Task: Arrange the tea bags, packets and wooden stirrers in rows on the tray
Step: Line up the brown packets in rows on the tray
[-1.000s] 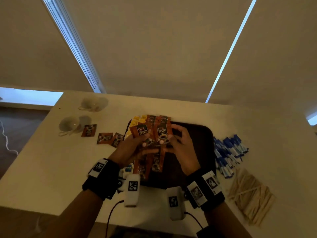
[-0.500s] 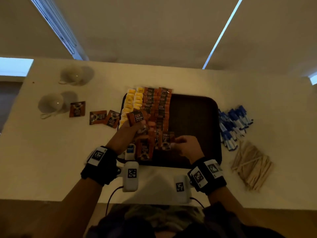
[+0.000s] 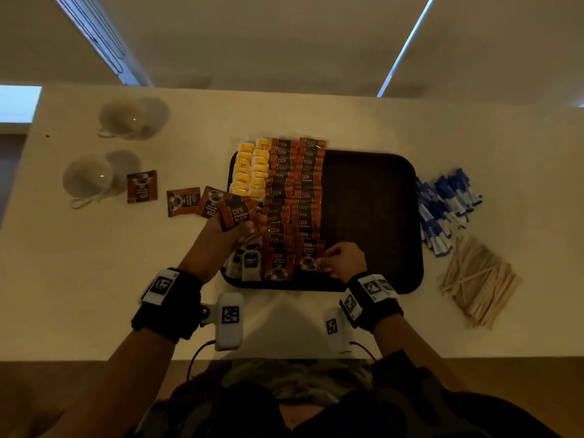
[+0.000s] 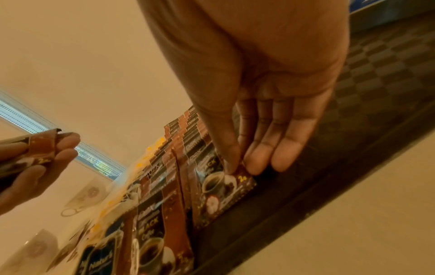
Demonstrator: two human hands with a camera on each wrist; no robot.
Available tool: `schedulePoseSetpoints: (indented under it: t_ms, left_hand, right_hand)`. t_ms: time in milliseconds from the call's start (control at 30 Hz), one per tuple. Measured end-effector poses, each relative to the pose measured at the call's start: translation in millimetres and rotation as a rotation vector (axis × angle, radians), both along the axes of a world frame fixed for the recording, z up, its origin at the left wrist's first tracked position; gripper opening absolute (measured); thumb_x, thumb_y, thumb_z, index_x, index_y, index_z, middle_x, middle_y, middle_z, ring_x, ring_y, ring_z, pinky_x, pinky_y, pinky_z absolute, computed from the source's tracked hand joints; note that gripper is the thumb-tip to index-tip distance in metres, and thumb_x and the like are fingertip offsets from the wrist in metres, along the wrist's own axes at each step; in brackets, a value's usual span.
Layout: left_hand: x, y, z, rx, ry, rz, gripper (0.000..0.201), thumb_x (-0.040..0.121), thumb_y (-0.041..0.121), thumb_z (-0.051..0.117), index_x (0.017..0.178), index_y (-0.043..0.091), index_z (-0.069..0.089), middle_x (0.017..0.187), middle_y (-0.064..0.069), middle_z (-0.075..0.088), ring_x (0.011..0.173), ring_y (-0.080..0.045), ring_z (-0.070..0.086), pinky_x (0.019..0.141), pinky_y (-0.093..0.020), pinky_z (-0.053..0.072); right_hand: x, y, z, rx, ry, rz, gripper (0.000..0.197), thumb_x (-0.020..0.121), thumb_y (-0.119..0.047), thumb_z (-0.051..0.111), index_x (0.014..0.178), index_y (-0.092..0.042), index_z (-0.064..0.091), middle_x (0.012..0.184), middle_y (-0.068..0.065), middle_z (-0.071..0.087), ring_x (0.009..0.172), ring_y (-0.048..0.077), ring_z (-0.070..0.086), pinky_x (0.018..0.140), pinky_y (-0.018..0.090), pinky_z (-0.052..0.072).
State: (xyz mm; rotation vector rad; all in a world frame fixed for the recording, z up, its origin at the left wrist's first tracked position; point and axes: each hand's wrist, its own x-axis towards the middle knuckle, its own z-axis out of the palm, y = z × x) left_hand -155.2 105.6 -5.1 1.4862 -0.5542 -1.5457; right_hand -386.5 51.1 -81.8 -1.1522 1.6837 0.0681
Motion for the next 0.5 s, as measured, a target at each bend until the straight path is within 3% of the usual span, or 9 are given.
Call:
schedulePoseSetpoints:
  t_ms: [100,200,233,333,367,433,467,500]
  left_hand:
    - [3,2,-2,-0.008,-0.009,-0.011,0.030,0.092,0.005,0.051,0.120,0.012,0.057,0.113,-0.011,0.067,0.110,-0.024,0.062,0.094,-0.033,0.051]
    - [3,3,-4,0.009,0.007,-0.016,0.016,0.092,0.004,0.051,0.105,0.008,0.059,0.094,-0.003,0.071,0.112,-0.026,0.060,0.097,-0.037,0.049]
    - [2,3,-4,0.014,0.028,-0.014,0.013,0.092,0.004,0.052,0.105,0.004,0.057,0.095,-0.004,0.070,0.113,-0.028,0.059,0.096,-0.037,0.049]
    - [-2,1,2,0.043,0.162,0.015,0.051,0.087,0.009,0.059,0.133,0.000,0.039,0.107,-0.010,0.067,0.109,-0.025,0.062,0.092,-0.036,0.052]
    - [-2,0,2,0.050,0.187,0.016,0.055,0.087,0.008,0.057,0.136,-0.001,0.035,0.104,-0.009,0.068,0.102,-0.020,0.065,0.092,-0.037,0.052]
    - [-6,-4,1,0.047,0.211,0.004,0.031,0.093,0.000,0.045,0.121,-0.011,0.041,0.085,-0.003,0.065,0.077,-0.005,0.068,0.085,-0.027,0.054]
    - [-7,-6,0,0.053,0.221,-0.002,0.017,0.094,-0.003,0.038,0.109,-0.006,0.047,0.080,-0.001,0.062,0.069,-0.002,0.066,0.077,-0.021,0.055]
    - [-9,-8,0,0.060,0.228,-0.004,0.016,0.095,-0.002,0.034,0.101,-0.003,0.049,0.080,-0.002,0.063,0.068,-0.003,0.067,0.071,-0.020,0.056]
  right_hand:
    - [2,-1,-1,-0.024,0.013,-0.002,0.015,0.077,-0.018,0.076,0.080,-0.017,0.061,0.083,0.005,0.066,0.074,0.015,0.062,0.075,0.032,0.055]
    - [5,-2,0,-0.042,0.019,0.004,0.019,0.077,-0.018,0.075,0.073,-0.022,0.057,0.090,0.006,0.068,0.083,0.019,0.065,0.079,0.036,0.056]
    - [6,-3,0,-0.047,0.019,0.006,0.020,0.077,-0.018,0.075,0.072,-0.022,0.056,0.091,0.007,0.068,0.086,0.020,0.066,0.080,0.037,0.056]
    - [8,-4,3,-0.059,0.015,-0.006,0.021,0.078,-0.018,0.074,0.070,-0.023,0.055,0.093,0.006,0.068,0.088,0.021,0.066,0.082,0.039,0.056]
    - [8,-6,3,-0.065,0.013,-0.005,0.022,0.078,-0.017,0.074,0.069,-0.023,0.055,0.092,0.006,0.068,0.088,0.021,0.066,0.082,0.039,0.056]
    - [9,-8,3,-0.066,0.007,0.001,0.023,0.078,-0.018,0.074,0.068,-0.023,0.054,0.091,0.006,0.068,0.088,0.021,0.066,0.082,0.039,0.056]
    - [10,-9,3,-0.065,0.002,-0.001,0.022,0.078,-0.018,0.075,0.069,-0.023,0.055,0.092,0.007,0.068,0.088,0.021,0.066,0.082,0.039,0.056]
    - [9,-9,2,-0.067,-0.007,-0.005,0.021,0.077,-0.018,0.075,0.070,-0.022,0.055,0.093,0.008,0.069,0.087,0.021,0.067,0.082,0.039,0.057]
